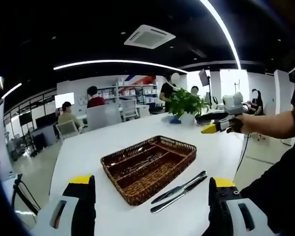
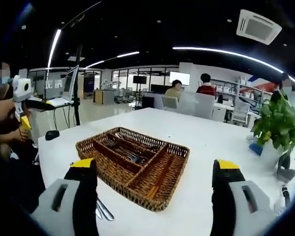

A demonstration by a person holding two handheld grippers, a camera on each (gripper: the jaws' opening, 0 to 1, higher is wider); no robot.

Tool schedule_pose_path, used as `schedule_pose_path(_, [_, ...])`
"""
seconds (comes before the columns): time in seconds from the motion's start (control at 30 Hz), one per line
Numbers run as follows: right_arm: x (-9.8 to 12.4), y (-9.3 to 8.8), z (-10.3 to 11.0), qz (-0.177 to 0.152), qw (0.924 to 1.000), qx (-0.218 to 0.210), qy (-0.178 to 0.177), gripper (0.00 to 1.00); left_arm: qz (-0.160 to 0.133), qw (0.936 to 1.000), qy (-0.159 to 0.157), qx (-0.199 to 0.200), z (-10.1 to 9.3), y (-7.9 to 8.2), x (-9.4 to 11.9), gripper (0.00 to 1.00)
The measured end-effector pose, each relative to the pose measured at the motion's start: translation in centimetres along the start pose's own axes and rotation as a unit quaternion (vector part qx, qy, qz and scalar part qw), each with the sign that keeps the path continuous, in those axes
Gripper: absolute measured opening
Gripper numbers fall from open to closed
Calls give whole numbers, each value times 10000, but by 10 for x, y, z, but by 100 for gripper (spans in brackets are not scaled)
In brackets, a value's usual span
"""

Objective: Arrange the knives, forks, and spoons in their matching storage slots by inserting each utensil handle-first until every utensil is classified and aligned in the correct compartment

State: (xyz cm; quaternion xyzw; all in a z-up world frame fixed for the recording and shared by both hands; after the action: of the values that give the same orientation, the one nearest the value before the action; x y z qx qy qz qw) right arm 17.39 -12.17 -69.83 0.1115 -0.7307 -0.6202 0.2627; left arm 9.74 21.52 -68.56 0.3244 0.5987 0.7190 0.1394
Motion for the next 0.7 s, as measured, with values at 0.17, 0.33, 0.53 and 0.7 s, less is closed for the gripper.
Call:
schedule_pose_path(0.17, [11, 0, 10, 65, 9997, 56, 218, 100, -40, 10000, -17, 83, 0, 1, -1, 100])
schedule_pose_path(0.33, [22, 1, 20, 221, 9986, 99, 469, 100, -67, 9999, -41, 99, -1, 3, -2, 100])
schedule_pose_path(0.53, [30, 1, 25, 227, 9982, 131, 546, 100, -98, 9998, -105, 124, 3, 1, -7, 100])
schedule_pose_path(0.7, [30, -2, 20, 271, 9983, 126, 495, 100, -72, 9998, -159, 73, 9, 2, -17, 100])
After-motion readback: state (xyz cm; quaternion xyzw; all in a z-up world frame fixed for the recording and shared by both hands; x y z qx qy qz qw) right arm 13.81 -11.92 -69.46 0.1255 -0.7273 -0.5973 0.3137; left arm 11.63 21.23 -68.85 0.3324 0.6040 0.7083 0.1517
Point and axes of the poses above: the point that each gripper's makers call its tool centre point, and the gripper's own axes: x roughly backward along the fingers, z roughly to its left, y roughly out of its top, the point moved 4 cm from there along x, roughly backward along the fingers, and after that the axes turned 2 degrees about y, right-handed, at the moved point
